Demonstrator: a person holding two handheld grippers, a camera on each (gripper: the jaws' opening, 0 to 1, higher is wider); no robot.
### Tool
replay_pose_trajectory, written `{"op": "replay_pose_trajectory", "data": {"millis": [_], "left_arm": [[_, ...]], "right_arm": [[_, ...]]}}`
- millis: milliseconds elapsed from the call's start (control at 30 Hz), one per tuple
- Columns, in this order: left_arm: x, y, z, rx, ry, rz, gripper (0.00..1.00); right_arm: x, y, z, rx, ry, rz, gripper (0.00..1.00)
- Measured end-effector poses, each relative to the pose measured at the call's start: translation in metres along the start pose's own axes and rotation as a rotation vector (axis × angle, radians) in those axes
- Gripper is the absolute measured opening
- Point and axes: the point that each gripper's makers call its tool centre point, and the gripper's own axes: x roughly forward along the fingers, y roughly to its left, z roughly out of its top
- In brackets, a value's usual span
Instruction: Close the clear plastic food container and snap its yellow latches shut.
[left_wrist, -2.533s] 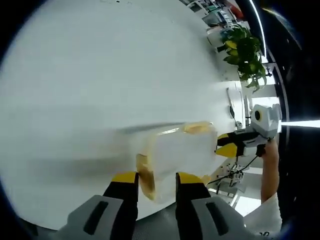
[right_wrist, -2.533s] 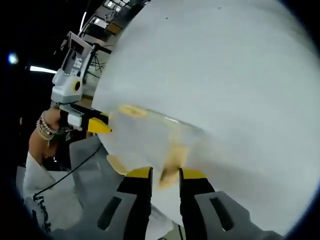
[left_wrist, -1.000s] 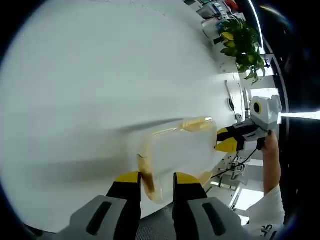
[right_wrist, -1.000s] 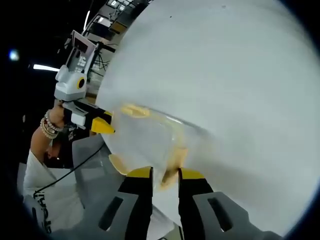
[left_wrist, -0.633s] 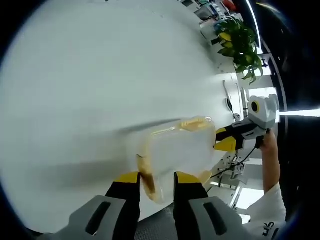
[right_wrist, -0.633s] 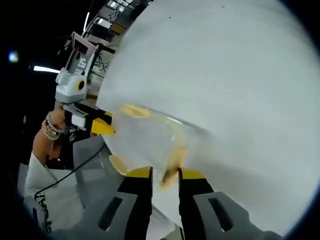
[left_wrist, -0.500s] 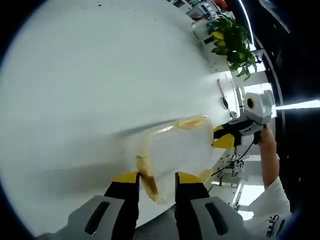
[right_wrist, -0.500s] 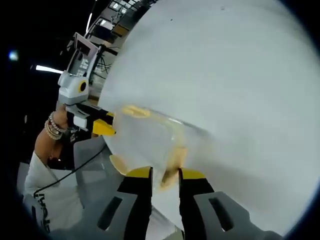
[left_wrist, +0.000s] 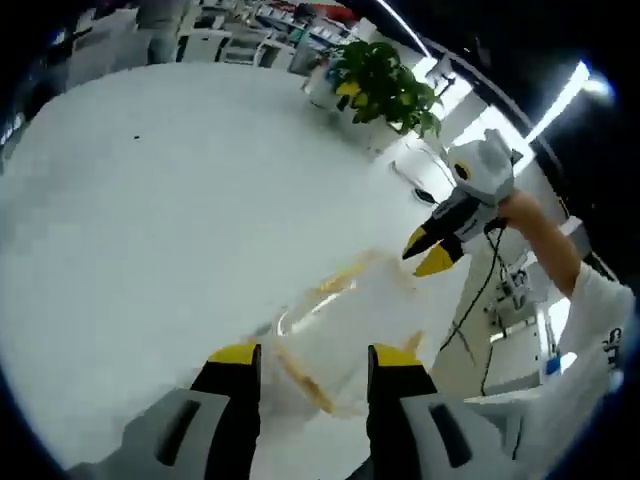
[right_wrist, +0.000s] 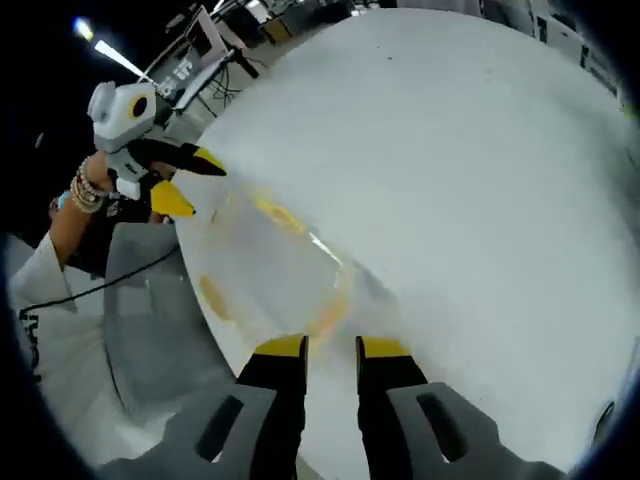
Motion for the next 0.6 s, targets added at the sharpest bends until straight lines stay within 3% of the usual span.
{"op": "replay_pose_trajectory", "data": {"millis": [67, 133, 267, 433, 600], "left_arm": [[0.006, -0.011, 0.003, 0.143, -0.037, 0.010, 0.28], [0.013, -0.027, -0.002, 0.237, -0.030, -0.002, 0.24], [0.026, -0.048, -0.001, 0.271, -0.060, -0.028, 0.21], [0.038, -0.070, -0.006, 0.272, -0.057, -0.096, 0.15], [0.040, -0.071, -0.009, 0.270, -0.054, -0.085, 0.14]], "right_arm": [[-0.001, 0.013, 0.017, -0.007, -0.067, 0.028, 0.14], [0.001, 0.034, 0.032, -0.047, -0.125, 0.091, 0.11], [0.012, 0.064, 0.042, -0.122, -0.135, 0.161, 0.04], [0.031, 0.074, 0.042, -0.338, -0.087, 0.126, 0.05], [0.042, 0.074, 0.049, -0.482, -0.088, 0.091, 0.02]]}}
